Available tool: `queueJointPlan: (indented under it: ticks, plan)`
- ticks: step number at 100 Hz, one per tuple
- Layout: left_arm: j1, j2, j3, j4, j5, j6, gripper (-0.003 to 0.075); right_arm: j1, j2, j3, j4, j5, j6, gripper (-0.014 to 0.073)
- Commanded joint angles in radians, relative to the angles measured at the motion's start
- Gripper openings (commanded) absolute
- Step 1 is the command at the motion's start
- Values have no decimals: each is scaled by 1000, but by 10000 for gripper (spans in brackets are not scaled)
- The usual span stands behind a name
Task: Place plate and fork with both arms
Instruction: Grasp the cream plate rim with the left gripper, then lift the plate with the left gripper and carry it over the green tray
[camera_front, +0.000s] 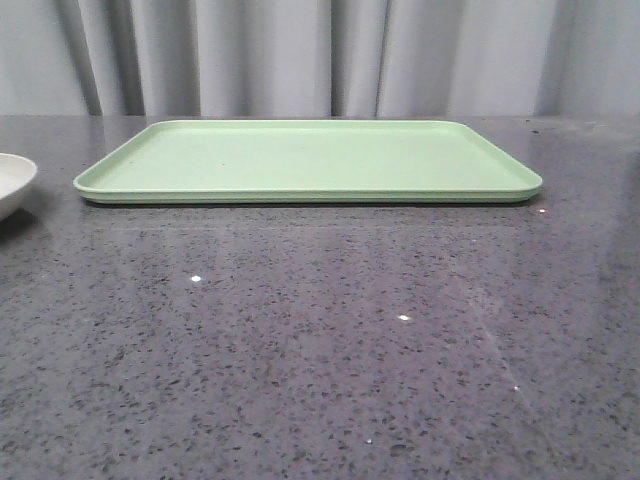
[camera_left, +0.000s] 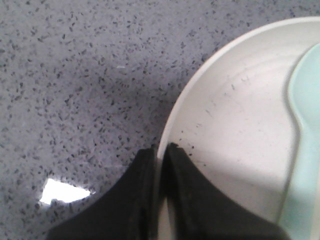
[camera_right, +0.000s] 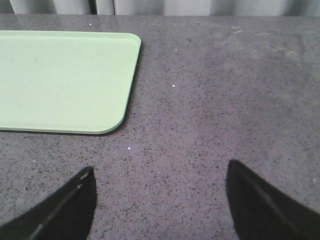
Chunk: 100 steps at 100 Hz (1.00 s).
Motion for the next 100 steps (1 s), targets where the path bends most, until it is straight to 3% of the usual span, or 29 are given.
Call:
queueJointPlan:
  ticks: [1,18,41,64,81,100]
  plan:
    - [39,-51,-43,-36,16,8,-8,-6,10,-36,-6,-78,-3,543]
    - [108,-105,-107,-141,79,57,-8,-6,10,-36,0,-79,-3,543]
    - [118,-124,-210,-316,150,114,-8,-6,10,-36,0,-79,-3,543]
    - [116,-124,-263,-600,159,212,-10,-6,10,-36,0,-79,-3,543]
    - [39,-117,-284,-652,114,223,-21,-6,10,-36,0,-79,-3,543]
    - [-133,-46,-327,-707,44,221,-21,-6,10,-36,0,-79,-3,543]
